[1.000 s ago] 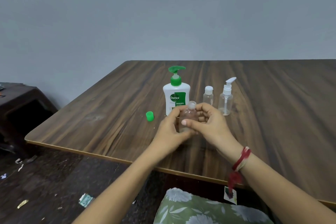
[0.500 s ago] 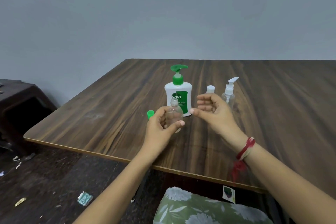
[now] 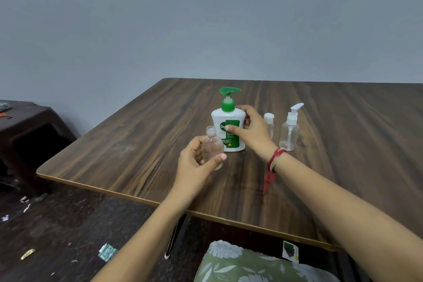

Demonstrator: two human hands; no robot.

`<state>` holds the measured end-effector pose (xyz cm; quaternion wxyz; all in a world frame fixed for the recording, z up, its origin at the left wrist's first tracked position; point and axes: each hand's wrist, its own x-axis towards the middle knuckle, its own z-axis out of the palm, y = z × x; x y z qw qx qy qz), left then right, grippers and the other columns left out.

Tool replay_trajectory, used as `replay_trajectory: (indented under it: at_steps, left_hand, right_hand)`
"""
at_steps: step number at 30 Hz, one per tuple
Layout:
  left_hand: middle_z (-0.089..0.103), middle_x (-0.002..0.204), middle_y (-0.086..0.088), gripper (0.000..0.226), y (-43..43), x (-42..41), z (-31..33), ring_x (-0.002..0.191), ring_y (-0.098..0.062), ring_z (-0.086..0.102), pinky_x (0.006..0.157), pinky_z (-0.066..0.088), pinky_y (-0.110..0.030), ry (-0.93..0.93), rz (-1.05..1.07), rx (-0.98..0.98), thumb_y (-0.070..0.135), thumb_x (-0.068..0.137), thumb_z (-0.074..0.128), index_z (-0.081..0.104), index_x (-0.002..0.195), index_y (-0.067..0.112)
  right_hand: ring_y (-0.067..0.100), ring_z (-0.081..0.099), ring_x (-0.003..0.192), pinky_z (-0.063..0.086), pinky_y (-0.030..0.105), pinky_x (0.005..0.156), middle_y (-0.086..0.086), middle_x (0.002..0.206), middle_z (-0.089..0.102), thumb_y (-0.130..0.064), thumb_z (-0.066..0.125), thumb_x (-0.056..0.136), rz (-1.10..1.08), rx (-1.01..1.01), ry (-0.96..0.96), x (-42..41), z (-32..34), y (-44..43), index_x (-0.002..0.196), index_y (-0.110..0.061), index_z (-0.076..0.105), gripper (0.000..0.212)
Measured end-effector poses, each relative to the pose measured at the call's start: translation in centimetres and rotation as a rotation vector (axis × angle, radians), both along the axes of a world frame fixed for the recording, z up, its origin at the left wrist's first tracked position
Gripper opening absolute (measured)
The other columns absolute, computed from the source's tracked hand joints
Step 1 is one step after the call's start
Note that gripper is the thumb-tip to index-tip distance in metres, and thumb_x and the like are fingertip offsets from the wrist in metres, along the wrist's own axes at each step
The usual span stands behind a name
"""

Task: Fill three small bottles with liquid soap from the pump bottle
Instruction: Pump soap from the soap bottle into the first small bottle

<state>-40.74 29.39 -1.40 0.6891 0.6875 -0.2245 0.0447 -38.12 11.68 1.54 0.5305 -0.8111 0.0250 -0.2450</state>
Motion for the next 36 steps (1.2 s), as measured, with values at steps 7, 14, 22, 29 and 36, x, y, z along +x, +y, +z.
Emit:
replay_trajectory:
  at_steps: [7, 14, 22, 29, 36]
  left_hand:
    - [0.073, 0.093, 0.008, 0.031, 0.1, 0.2, 0.7, 0.092, -0.01, 0.069, 0.077, 0.054, -0.026, -0.06, 0.018, 0.016, 0.008, 0.077, 0.078, 0.063, 0.099, 0.024]
    - [0.073, 0.087, 0.01, 0.038, -2.3, -0.5, 0.3, 0.086, -0.008, 0.069, 0.074, 0.053, -0.022, -0.04, -0.064, 0.012, 0.022, 0.066, 0.079, 0.063, 0.101, 0.018]
    - [0.072, 0.095, 0.004, 0.046, -6.2, -1.8, -0.2, 0.094, -0.019, 0.069, 0.086, 0.053, -0.046, -0.042, -0.196, 0.072, 0.033, 0.064, 0.08, 0.062, 0.103, 0.018]
    - [0.07, 0.106, -0.013, 0.049, -9.3, -2.7, -0.8, 0.102, -0.03, 0.066, 0.09, 0.051, -0.054, -0.019, -0.33, 0.095, 0.03, 0.07, 0.076, 0.056, 0.108, 0.008]
    - [0.07, 0.111, -0.006, 0.033, -9.4, -1.9, -1.4, 0.11, -0.017, 0.064, 0.09, 0.051, -0.03, 0.063, -0.446, 0.083, 0.009, 0.084, 0.065, 0.05, 0.113, 0.01]
  right_hand:
    - [0.011, 0.061, 0.082, 0.046, 0.016, 0.067, -0.002, 0.092, 0.066, -0.028, 0.083, 0.068, -0.101, -0.11, -0.005, -1.4, -0.3, -0.8, 0.098, -0.02, 0.064, 0.036]
    - [0.001, 0.055, 0.068, 0.042, 0.01, 0.059, -0.007, 0.082, 0.064, -0.027, 0.087, 0.061, -0.164, -0.157, -0.023, -7.4, -0.4, -3.0, 0.09, -0.02, 0.063, 0.038]
    - [0.003, 0.057, 0.084, 0.043, 0.016, 0.065, -0.009, 0.094, 0.057, -0.025, 0.082, 0.064, -0.316, -0.169, -0.094, -12.8, -0.7, -5.4, 0.098, -0.025, 0.047, 0.049]
    - [0.012, 0.057, 0.102, 0.044, 0.026, 0.075, -0.006, 0.124, 0.05, -0.022, 0.076, 0.067, -0.44, -0.098, -0.143, -13.2, -0.7, -4.9, 0.131, -0.031, 0.031, 0.079]
    - [0.013, 0.051, 0.116, 0.04, 0.026, 0.075, -0.008, 0.137, 0.038, -0.028, 0.072, 0.069, -0.507, -0.25, -0.056, -12.7, -0.8, -3.3, 0.146, -0.034, 0.019, 0.094]
